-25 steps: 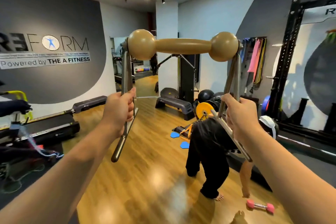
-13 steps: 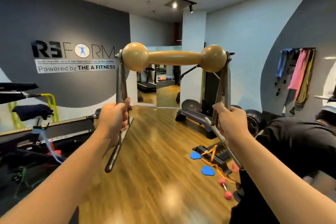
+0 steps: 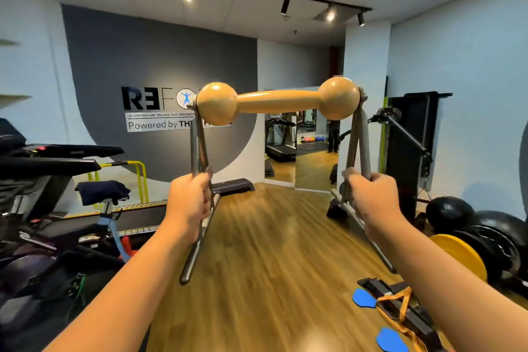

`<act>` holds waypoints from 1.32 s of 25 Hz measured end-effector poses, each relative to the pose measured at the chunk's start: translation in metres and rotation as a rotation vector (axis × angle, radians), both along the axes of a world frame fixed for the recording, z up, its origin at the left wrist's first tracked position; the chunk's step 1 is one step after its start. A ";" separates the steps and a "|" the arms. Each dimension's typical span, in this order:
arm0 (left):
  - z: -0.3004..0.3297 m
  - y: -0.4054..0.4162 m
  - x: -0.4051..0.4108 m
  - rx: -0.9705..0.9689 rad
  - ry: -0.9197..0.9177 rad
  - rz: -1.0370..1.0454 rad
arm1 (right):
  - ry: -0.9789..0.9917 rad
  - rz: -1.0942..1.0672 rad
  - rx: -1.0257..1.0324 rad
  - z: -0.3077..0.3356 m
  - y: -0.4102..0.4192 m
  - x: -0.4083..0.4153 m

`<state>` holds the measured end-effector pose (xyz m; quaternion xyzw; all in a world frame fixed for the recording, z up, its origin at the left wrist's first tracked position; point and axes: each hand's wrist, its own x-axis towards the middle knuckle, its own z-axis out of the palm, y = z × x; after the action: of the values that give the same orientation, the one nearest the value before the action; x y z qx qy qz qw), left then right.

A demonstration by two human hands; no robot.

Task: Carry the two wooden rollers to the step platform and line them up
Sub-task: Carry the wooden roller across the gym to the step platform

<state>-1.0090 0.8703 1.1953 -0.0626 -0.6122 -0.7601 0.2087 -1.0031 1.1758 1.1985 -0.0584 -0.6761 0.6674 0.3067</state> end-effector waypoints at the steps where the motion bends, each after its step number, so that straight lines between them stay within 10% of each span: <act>1: 0.001 0.001 -0.019 -0.010 0.005 0.009 | -0.003 0.004 -0.013 -0.001 0.002 -0.025; 33: 0.008 0.002 -0.770 -0.059 0.014 0.183 | 0.018 0.196 -0.007 0.000 -0.005 -0.826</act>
<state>-1.7786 0.8720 1.2032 -0.0181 -0.6361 -0.7189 0.2796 -1.8288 1.1707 1.1989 0.0131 -0.6734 0.6971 0.2457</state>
